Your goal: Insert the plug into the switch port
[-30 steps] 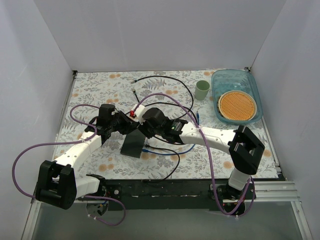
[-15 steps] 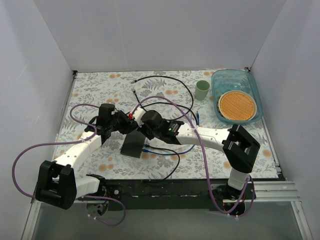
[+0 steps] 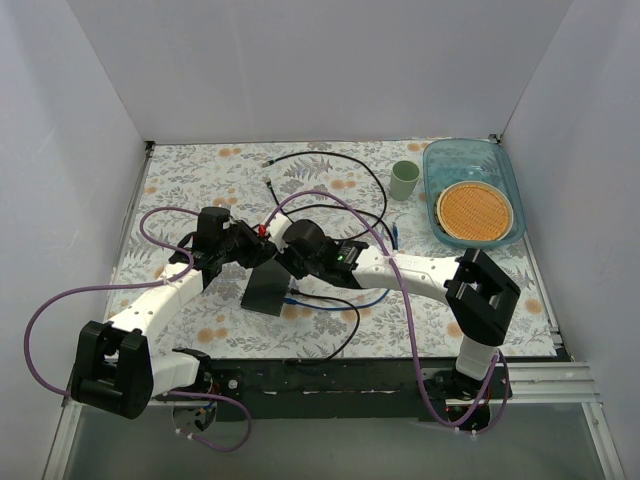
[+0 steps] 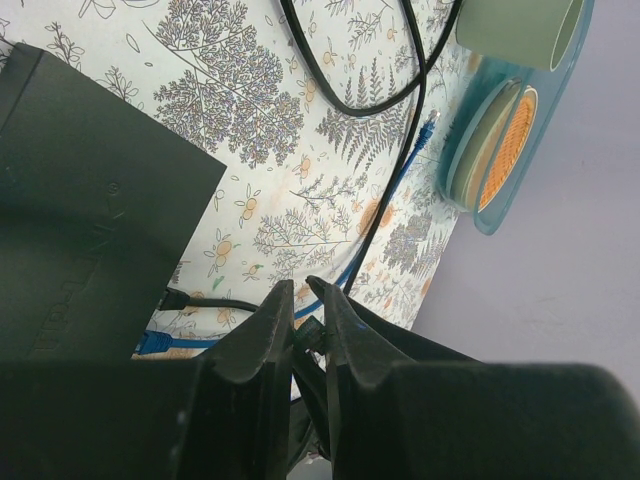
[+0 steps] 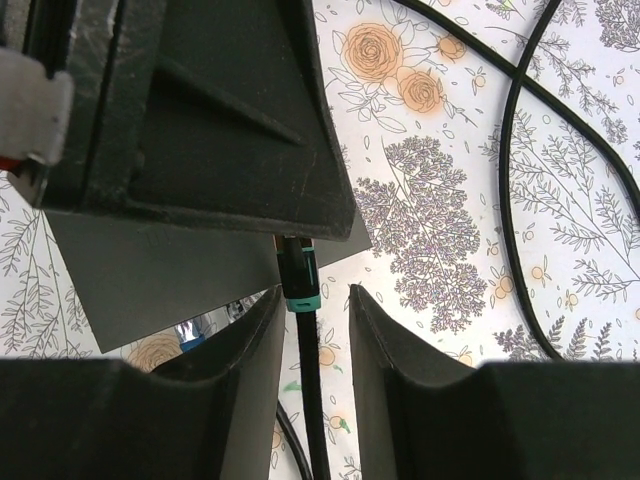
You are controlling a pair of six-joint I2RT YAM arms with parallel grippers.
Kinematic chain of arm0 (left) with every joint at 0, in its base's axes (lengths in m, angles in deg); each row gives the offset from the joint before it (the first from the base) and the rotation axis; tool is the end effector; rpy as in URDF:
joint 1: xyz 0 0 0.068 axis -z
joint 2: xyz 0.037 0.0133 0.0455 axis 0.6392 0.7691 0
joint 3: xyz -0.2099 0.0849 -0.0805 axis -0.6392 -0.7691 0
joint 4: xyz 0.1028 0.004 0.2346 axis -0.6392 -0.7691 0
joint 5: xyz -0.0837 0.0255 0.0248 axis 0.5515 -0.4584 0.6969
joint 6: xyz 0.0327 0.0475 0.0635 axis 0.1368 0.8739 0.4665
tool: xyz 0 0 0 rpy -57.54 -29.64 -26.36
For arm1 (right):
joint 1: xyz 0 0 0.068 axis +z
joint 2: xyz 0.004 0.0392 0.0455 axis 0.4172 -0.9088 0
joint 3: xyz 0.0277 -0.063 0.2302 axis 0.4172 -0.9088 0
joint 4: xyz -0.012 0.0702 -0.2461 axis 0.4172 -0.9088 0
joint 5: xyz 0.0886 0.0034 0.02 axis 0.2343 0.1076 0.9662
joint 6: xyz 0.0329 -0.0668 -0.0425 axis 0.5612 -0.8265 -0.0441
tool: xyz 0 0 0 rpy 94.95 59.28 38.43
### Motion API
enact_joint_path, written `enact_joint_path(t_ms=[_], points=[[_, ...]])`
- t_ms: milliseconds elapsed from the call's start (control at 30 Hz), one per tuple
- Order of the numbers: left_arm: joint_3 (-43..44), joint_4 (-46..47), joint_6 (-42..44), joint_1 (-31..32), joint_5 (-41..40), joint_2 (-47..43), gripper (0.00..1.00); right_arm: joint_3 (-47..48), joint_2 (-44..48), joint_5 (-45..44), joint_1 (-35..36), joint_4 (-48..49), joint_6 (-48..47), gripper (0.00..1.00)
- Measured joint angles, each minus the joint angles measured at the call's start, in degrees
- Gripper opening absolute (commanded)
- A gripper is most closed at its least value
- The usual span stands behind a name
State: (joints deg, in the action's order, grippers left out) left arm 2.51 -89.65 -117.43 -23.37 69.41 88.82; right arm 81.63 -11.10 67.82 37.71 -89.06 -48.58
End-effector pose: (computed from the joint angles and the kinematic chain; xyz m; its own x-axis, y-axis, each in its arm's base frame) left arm 0.2635 -0.1044 0.1696 -0.3976 -0.8494 0.3469 -0.7141 0.0491 -0.6983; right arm 0.2112 0.3687 0.1933 -0.2113 -0.5222 -0.8262 -0.7960 0.5825 -0.1646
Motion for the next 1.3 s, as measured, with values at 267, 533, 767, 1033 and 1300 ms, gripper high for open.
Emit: enact_joint_path(t_ms=[267,533,767,1033,1300], points=[[0.0,0.02,0.11,0.0,0.07,0.0,0.0,0.0,0.28,-0.39,0.0,0.04,0.0,0.35],[0.0,0.31,0.59,-0.02,0.2,0.0,0.0,0.0,0.39,0.07,0.07,0.15,-0.33,0.01],[0.0,0.48,1.2,-0.04,0.13,0.0,0.58,-0.13,0.42,0.2,0.02,0.26,-0.09,0.01],[3.52,-4.52,5.4,-0.09,-2.67,1.88,0.96,-3.43,2.49,-0.83,-0.04,1.2,-0.33,0.01],[10.69,-11.21,13.03,-4.22,-7.78,5.6,0.98,-7.06,5.66,-0.94,-0.07,1.29,-1.27,0.01]])
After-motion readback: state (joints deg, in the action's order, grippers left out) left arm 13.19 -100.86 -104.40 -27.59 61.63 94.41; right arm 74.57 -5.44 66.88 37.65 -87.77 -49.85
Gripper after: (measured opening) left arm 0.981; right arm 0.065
